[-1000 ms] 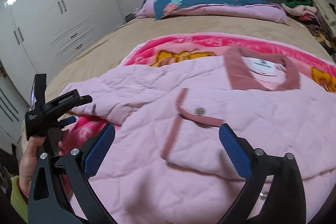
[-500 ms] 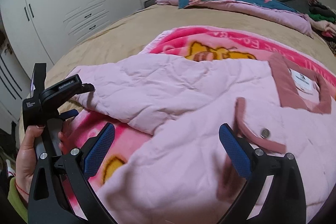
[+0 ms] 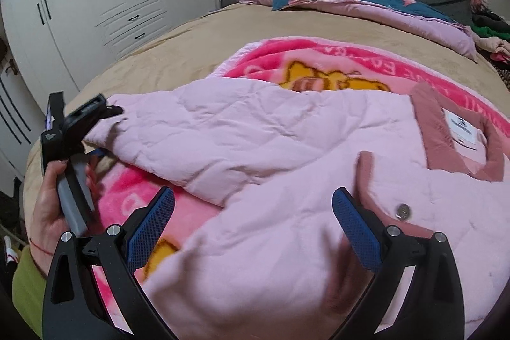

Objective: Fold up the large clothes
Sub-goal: 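Grasp the other sleeve cuff with the left tool, then lift the held sleeve up with the left tool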

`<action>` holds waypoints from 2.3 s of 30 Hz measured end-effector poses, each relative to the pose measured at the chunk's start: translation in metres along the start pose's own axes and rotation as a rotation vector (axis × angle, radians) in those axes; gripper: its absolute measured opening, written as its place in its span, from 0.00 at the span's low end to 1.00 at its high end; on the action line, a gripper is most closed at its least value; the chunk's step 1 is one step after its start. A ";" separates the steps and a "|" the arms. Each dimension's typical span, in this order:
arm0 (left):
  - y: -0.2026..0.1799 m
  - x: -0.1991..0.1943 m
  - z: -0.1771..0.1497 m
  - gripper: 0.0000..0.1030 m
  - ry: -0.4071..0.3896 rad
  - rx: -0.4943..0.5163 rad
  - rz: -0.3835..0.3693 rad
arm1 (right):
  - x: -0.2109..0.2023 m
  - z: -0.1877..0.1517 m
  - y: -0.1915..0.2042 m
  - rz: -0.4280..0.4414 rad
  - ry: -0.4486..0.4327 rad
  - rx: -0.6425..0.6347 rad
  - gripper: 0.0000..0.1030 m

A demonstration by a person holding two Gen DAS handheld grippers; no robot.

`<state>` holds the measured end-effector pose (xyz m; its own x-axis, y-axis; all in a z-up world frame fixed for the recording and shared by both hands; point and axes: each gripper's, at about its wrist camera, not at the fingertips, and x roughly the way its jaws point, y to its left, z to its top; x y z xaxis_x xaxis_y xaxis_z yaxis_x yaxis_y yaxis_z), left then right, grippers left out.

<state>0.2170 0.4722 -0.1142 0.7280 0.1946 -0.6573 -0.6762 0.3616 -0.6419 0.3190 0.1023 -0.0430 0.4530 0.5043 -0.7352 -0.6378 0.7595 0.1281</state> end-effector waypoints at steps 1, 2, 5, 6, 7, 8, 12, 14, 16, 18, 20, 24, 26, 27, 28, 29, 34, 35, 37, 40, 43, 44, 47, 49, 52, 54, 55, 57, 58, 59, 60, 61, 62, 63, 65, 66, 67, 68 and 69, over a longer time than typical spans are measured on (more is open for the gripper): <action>0.003 0.001 0.003 0.92 -0.008 -0.012 -0.010 | -0.002 -0.001 -0.002 0.005 -0.002 0.011 0.96; 0.006 0.000 0.004 0.92 -0.017 -0.014 -0.010 | -0.006 -0.003 -0.006 0.014 -0.012 0.025 0.96; 0.009 -0.003 0.014 0.91 -0.074 -0.054 0.027 | -0.020 -0.011 -0.010 0.007 -0.036 0.033 0.96; 0.008 -0.004 0.019 0.89 -0.090 -0.065 0.042 | -0.025 -0.014 -0.012 0.006 -0.039 0.036 0.96; 0.007 -0.003 0.023 0.87 -0.087 -0.056 0.057 | -0.029 -0.018 -0.015 0.008 -0.037 0.037 0.96; 0.005 -0.001 0.024 0.84 -0.084 -0.050 0.070 | -0.033 -0.020 -0.017 0.006 -0.039 0.037 0.96; 0.004 -0.001 0.021 0.44 -0.091 -0.014 0.098 | -0.054 -0.029 -0.028 -0.014 -0.070 0.051 0.95; 0.001 -0.011 0.017 0.22 -0.109 -0.015 0.040 | -0.064 -0.033 -0.033 -0.021 -0.078 0.052 0.95; -0.008 -0.025 0.016 0.15 -0.123 0.015 -0.003 | -0.071 -0.035 -0.037 -0.029 -0.084 0.046 0.95; -0.026 -0.042 0.012 0.14 -0.137 0.083 -0.015 | -0.084 -0.038 -0.043 -0.041 -0.099 0.046 0.95; -0.043 -0.056 0.007 0.14 -0.143 0.140 -0.033 | -0.096 -0.040 -0.050 -0.043 -0.118 0.066 0.95; -0.081 -0.097 -0.007 0.14 -0.168 0.249 -0.081 | -0.118 -0.047 -0.065 -0.048 -0.149 0.106 0.95; -0.099 -0.114 -0.017 0.14 -0.176 0.299 -0.105 | -0.128 -0.052 -0.072 -0.052 -0.160 0.125 0.95; -0.110 -0.126 -0.025 0.14 -0.181 0.331 -0.117 | -0.132 -0.054 -0.075 -0.055 -0.166 0.131 0.95; -0.119 -0.133 -0.030 0.14 -0.185 0.354 -0.126 | -0.136 -0.056 -0.078 -0.056 -0.170 0.135 0.95; -0.126 -0.140 -0.036 0.14 -0.189 0.375 -0.132 | -0.143 -0.060 -0.083 -0.059 -0.177 0.145 0.95; -0.159 -0.172 -0.066 0.14 -0.182 0.431 -0.189 | -0.168 -0.070 -0.097 -0.096 -0.206 0.168 0.95; -0.164 -0.177 -0.072 0.14 -0.182 0.444 -0.197 | -0.172 -0.071 -0.100 -0.103 -0.210 0.170 0.95; -0.175 -0.185 -0.085 0.14 -0.178 0.471 -0.213 | -0.182 -0.075 -0.106 -0.116 -0.223 0.178 0.95; -0.188 -0.193 -0.102 0.14 -0.164 0.501 -0.235 | -0.198 -0.084 -0.119 -0.137 -0.246 0.202 0.95; -0.202 -0.200 -0.119 0.14 -0.148 0.525 -0.259 | -0.211 -0.092 -0.127 -0.142 -0.261 0.227 0.95; -0.207 -0.200 -0.123 0.14 -0.142 0.537 -0.263 | -0.216 -0.095 -0.132 -0.143 -0.266 0.237 0.95; -0.220 -0.206 -0.142 0.14 -0.133 0.580 -0.280 | -0.226 -0.103 -0.140 -0.145 -0.280 0.258 0.95; -0.227 -0.209 -0.152 0.13 -0.129 0.601 -0.285 | -0.233 -0.109 -0.147 -0.144 -0.286 0.278 0.95; -0.234 -0.213 -0.166 0.13 -0.127 0.630 -0.293 | -0.242 -0.114 -0.153 -0.149 -0.295 0.288 0.95; -0.239 -0.216 -0.176 0.13 -0.124 0.649 -0.298 | -0.247 -0.117 -0.157 -0.151 -0.304 0.291 0.95; -0.241 -0.218 -0.180 0.13 -0.123 0.657 -0.299 | -0.249 -0.117 -0.158 -0.153 -0.308 0.295 0.95; -0.247 -0.220 -0.188 0.12 -0.120 0.678 -0.302 | -0.253 -0.119 -0.164 -0.152 -0.319 0.305 0.95; -0.248 -0.222 -0.191 0.12 -0.120 0.686 -0.302 | -0.255 -0.121 -0.166 -0.154 -0.322 0.310 0.95; -0.250 -0.223 -0.194 0.12 -0.120 0.694 -0.302 | -0.257 -0.122 -0.168 -0.158 -0.324 0.312 0.95; -0.253 -0.224 -0.198 0.12 -0.118 0.707 -0.304 | -0.258 -0.123 -0.170 -0.159 -0.326 0.313 0.95; -0.257 -0.225 -0.202 0.12 -0.118 0.719 -0.308 | -0.259 -0.124 -0.172 -0.158 -0.328 0.314 0.95; -0.260 -0.226 -0.206 0.12 -0.118 0.729 -0.311 | -0.262 -0.126 -0.174 -0.157 -0.333 0.318 0.95; -0.263 -0.228 -0.211 0.12 -0.119 0.745 -0.314 | -0.263 -0.128 -0.176 -0.155 -0.338 0.325 0.95; -0.266 -0.228 -0.219 0.12 -0.118 0.772 -0.320 | -0.265 -0.132 -0.181 -0.141 -0.341 0.342 0.95; -0.269 -0.228 -0.223 0.12 -0.115 0.783 -0.321 | -0.265 -0.134 -0.183 -0.138 -0.340 0.349 0.95; -0.272 -0.229 -0.227 0.12 -0.114 0.795 -0.321 | -0.266 -0.134 -0.185 -0.140 -0.339 0.354 0.95; -0.274 -0.228 -0.232 0.12 -0.111 0.810 -0.322 | -0.267 -0.136 -0.188 -0.144 -0.341 0.360 0.95; -0.276 -0.227 -0.237 0.12 -0.107 0.829 -0.323 | -0.268 -0.138 -0.190 -0.144 -0.342 0.365 0.95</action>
<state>0.2117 0.1116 0.1186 0.9035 0.0384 -0.4269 -0.1678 0.9481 -0.2700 0.2330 -0.2334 0.0381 0.7367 0.4433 -0.5107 -0.3228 0.8941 0.3104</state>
